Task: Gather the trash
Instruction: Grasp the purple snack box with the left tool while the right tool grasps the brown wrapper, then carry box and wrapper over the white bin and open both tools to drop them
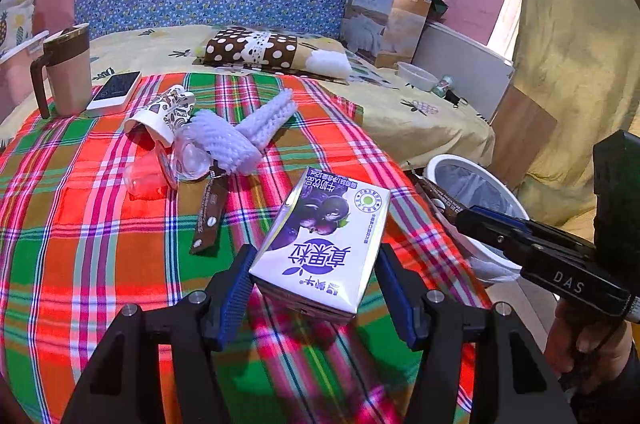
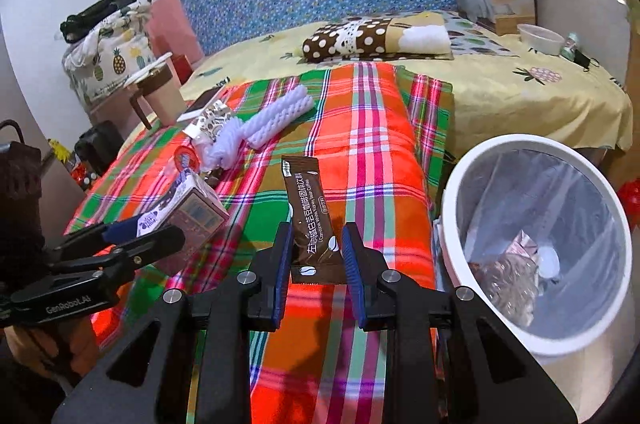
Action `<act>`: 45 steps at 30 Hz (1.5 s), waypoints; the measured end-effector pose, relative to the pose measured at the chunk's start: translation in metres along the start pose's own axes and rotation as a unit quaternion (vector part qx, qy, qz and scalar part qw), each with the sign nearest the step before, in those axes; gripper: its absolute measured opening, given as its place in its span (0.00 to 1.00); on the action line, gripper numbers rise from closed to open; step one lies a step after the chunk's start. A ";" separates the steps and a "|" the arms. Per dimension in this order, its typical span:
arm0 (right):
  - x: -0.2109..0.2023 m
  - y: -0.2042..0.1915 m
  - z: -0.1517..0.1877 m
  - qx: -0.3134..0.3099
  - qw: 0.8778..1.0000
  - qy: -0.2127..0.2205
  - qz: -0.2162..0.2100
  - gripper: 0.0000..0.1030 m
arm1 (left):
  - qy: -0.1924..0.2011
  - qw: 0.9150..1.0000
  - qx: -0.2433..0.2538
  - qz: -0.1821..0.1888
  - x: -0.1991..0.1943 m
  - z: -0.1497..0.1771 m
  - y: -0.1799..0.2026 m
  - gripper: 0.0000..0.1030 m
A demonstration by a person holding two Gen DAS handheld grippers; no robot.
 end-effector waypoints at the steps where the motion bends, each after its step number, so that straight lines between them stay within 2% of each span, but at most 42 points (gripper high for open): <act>1: -0.002 -0.001 0.001 0.001 1.000 0.003 -0.001 0.27 | 0.001 1.000 0.001 0.001 -0.003 0.001 0.002 0.58; 10: -0.014 -0.001 0.006 0.009 1.000 0.015 0.001 0.27 | 0.010 1.000 0.011 0.011 -0.020 0.005 0.018 0.58; 21: -0.023 0.014 0.007 0.020 0.999 0.025 0.013 0.27 | 0.001 0.999 0.023 0.026 -0.011 0.006 0.037 0.58; 31: -0.038 0.058 0.010 0.056 0.997 0.036 0.049 0.27 | -0.006 0.997 0.053 0.052 0.016 -0.009 0.073 0.58; 45: -0.060 0.127 0.020 0.124 0.984 0.048 0.119 0.27 | -0.014 0.989 0.107 0.106 0.072 -0.037 0.152 0.59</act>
Point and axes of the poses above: each gripper's, at about its wrist camera, not at the fingertips, and x roughly the way its jaws point, y to its right, z to its underside, the point moved 6 cm from there along x, roughly the way its jaws point, and after that the axes turned 3 degrees about x, right-handed, at the moved point
